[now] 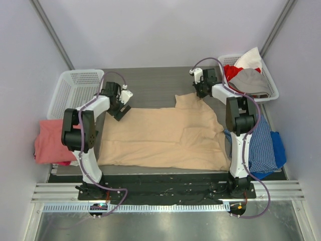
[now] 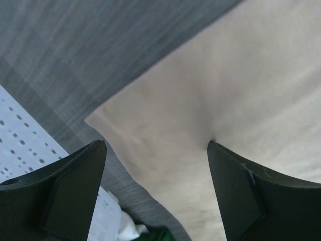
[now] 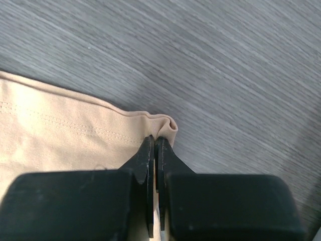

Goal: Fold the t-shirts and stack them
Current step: Grap the side of the flattened tshirt furthest away from the robot with both arms

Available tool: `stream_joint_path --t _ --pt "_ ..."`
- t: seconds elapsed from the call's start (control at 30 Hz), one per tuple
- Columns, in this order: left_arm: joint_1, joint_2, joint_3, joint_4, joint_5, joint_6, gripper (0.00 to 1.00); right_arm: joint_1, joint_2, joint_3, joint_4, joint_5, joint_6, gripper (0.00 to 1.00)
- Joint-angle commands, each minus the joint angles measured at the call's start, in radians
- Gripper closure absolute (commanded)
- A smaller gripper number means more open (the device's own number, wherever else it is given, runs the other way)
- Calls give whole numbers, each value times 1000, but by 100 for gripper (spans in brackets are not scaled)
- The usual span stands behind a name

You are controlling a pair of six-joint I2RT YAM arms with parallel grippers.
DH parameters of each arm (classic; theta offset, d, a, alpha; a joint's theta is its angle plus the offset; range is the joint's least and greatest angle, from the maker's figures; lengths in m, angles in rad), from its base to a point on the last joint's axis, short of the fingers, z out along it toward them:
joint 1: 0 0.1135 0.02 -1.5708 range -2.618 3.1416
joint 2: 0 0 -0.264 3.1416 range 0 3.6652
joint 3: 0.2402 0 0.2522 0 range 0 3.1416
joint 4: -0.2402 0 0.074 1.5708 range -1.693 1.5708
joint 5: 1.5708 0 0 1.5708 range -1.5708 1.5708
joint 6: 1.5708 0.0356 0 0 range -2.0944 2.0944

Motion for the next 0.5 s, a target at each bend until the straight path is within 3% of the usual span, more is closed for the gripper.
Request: stream_joint_path --t 0.0,0.47 --pt "23 43 90 24 44 17 13 -4 -40 -51 -102 36 -26 99" --pt "86 116 231 -80 150 -17 18 -9 -64 -120 -84 109 -86 99"
